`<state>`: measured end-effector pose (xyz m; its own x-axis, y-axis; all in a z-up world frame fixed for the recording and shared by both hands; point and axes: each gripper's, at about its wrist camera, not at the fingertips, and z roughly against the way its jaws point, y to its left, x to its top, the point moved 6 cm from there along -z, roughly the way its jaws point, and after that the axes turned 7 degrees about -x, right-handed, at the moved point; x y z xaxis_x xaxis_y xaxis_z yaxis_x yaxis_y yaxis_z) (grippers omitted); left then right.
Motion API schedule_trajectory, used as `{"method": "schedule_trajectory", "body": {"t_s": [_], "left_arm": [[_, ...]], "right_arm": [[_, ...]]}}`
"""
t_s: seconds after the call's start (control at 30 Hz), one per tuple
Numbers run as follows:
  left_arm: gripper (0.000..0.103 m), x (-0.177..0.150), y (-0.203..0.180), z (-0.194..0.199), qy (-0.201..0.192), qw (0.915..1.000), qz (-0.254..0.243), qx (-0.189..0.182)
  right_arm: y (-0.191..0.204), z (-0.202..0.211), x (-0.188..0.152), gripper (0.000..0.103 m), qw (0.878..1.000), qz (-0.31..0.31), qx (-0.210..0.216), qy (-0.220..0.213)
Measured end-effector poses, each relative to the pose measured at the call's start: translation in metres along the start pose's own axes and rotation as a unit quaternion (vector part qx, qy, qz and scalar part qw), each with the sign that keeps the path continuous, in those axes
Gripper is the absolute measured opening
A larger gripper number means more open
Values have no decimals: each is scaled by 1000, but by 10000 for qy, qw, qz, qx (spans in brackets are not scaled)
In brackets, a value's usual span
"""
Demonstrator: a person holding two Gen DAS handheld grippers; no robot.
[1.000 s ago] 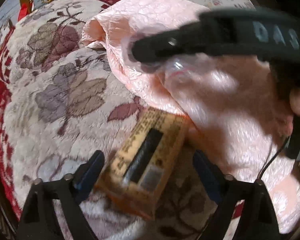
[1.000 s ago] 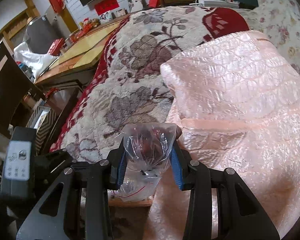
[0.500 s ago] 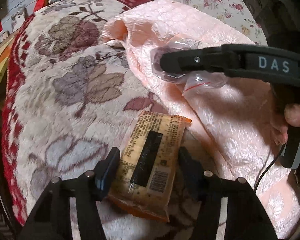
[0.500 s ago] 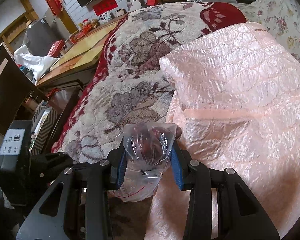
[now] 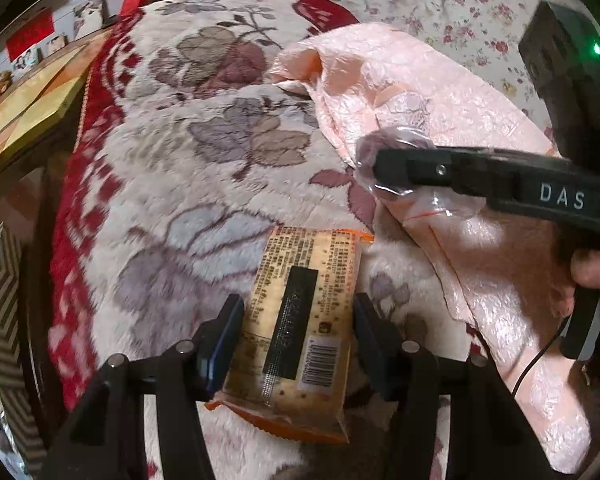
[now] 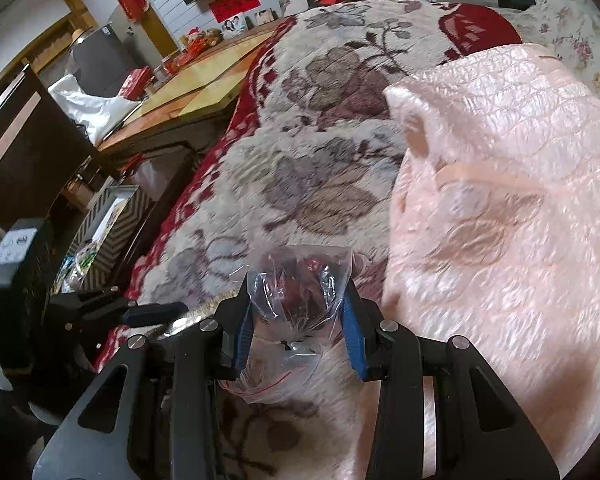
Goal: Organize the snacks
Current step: 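Grasp the orange-wrapped biscuit with the left gripper while the right holds the clear bag, then carry the biscuit and clear bag over the white tray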
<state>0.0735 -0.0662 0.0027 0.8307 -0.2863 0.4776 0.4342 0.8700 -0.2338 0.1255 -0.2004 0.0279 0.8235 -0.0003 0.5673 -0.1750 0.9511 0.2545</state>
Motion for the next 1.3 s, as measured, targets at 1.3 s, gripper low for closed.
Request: {"method": "schedule_trajectory", "body": {"t_s": [1.3], "left_arm": [[58,-75,122,138,-1070,9699,1504,1588]], "right_arm": [[179,-3,-13,38,9892,1298,670,152]]}}
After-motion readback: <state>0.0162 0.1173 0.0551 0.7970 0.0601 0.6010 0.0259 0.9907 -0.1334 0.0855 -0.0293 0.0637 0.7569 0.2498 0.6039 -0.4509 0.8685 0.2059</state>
